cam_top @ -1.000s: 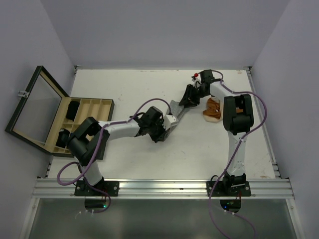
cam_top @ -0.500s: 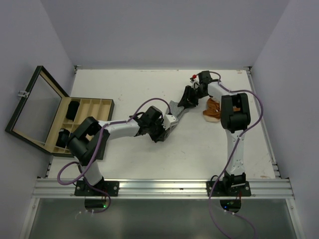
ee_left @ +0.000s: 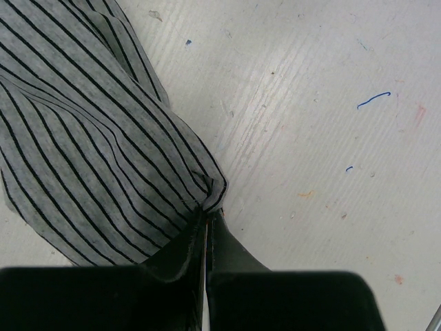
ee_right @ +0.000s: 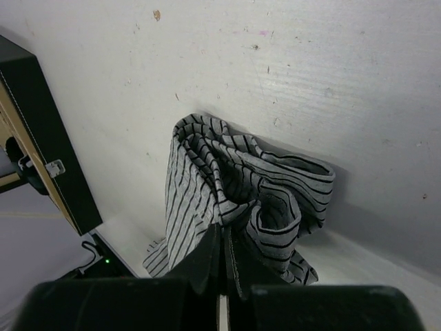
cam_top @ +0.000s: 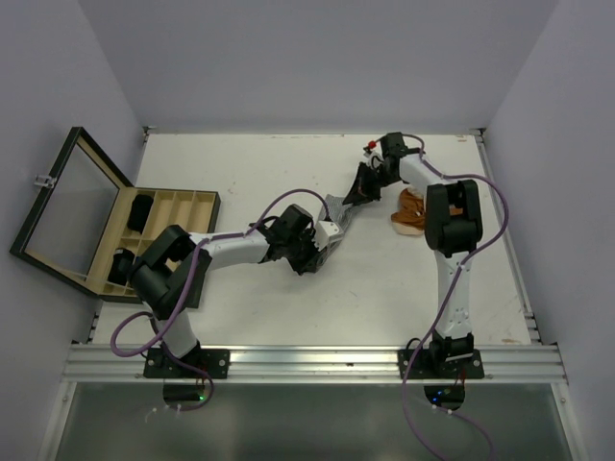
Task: Roll the underwear
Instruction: Fold the underwear
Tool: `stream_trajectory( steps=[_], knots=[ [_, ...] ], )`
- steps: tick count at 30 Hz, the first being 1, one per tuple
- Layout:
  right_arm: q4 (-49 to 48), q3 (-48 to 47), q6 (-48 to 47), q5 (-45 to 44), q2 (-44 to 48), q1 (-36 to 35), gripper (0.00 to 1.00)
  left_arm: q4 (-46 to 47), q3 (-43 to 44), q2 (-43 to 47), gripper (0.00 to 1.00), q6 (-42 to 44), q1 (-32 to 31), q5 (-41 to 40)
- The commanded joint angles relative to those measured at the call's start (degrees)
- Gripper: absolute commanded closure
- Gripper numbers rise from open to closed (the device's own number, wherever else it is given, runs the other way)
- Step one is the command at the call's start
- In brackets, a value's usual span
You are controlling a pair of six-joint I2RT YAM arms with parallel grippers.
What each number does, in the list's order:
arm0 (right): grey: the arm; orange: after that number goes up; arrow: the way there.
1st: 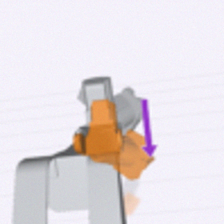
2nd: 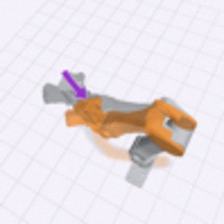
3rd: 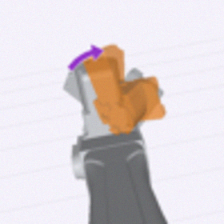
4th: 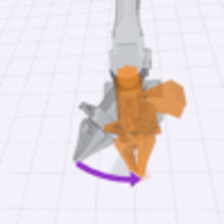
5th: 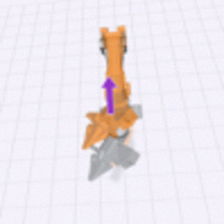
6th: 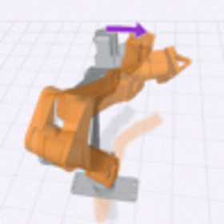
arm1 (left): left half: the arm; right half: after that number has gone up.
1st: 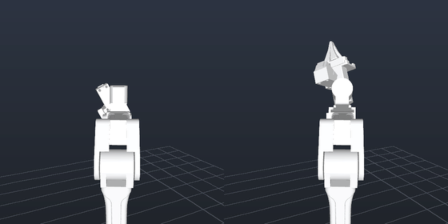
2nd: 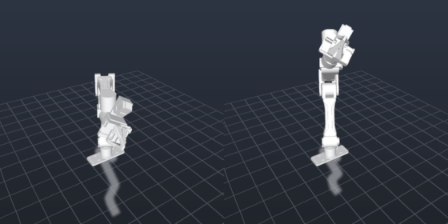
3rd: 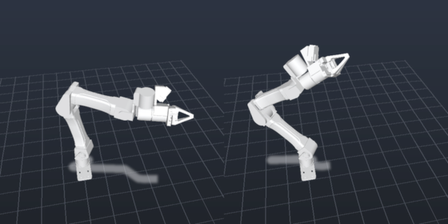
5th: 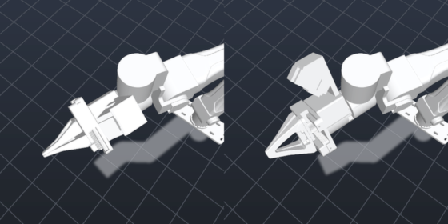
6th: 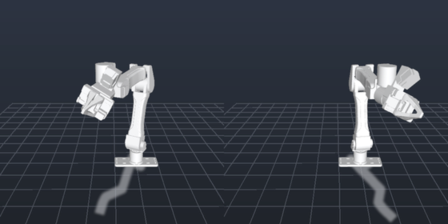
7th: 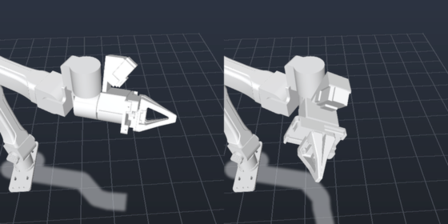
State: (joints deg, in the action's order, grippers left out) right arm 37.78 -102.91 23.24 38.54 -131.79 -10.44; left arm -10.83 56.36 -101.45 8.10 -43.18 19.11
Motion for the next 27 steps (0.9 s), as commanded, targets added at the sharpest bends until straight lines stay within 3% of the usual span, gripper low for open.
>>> stream_trajectory(
  steps=[1,9,13,16,19,22,24,25,27],
  knots=[
    [3.79,-2.82,-1.18,0.57,5.31,0.59,1.00,-7.19,-3.27,-3.14,1.00,-0.10,0.20,-1.98],
    [5.81,-4.40,-3.29,0.13,5.49,0.68,0.95,-7.19,-3.01,-3.32,1.00,-0.36,0.20,-1.62],
    [5.90,-4.66,-3.03,-0.22,4.96,0.68,0.99,-7.28,-3.10,-3.32,1.00,-0.28,0.29,-1.62],
    [6.34,-4.67,-3.29,-0.66,4.70,0.68,0.85,-7.19,-3.10,-3.32,1.00,-0.36,0.29,-1.71],
    [7.57,-4.67,-3.65,-1.19,4.17,0.68,1.00,-7.27,-3.01,-3.58,1.00,-0.36,0.29,-1.62],
    [8.45,-4.49,-4.70,-1.72,4.17,0.68,1.00,-7.28,-2.92,-3.67,1.00,-0.36,0.37,-1.71],
    [9.76,-4.93,-5.23,-1.72,3.99,0.68,0.84,-7.19,-3.01,-3.58,1.00,-0.36,0.38,-1.54],
    [9.77,-4.84,-5.49,-1.72,3.82,0.68,0.84,-7.19,-2.92,-3.67,1.00,-0.36,0.38,-1.54],
    [10.03,-4.84,-5.40,-2.07,3.73,0.68,0.92,-7.36,-2.75,-3.84,1.00,-0.36,0.38,-1.54]
  ],
)
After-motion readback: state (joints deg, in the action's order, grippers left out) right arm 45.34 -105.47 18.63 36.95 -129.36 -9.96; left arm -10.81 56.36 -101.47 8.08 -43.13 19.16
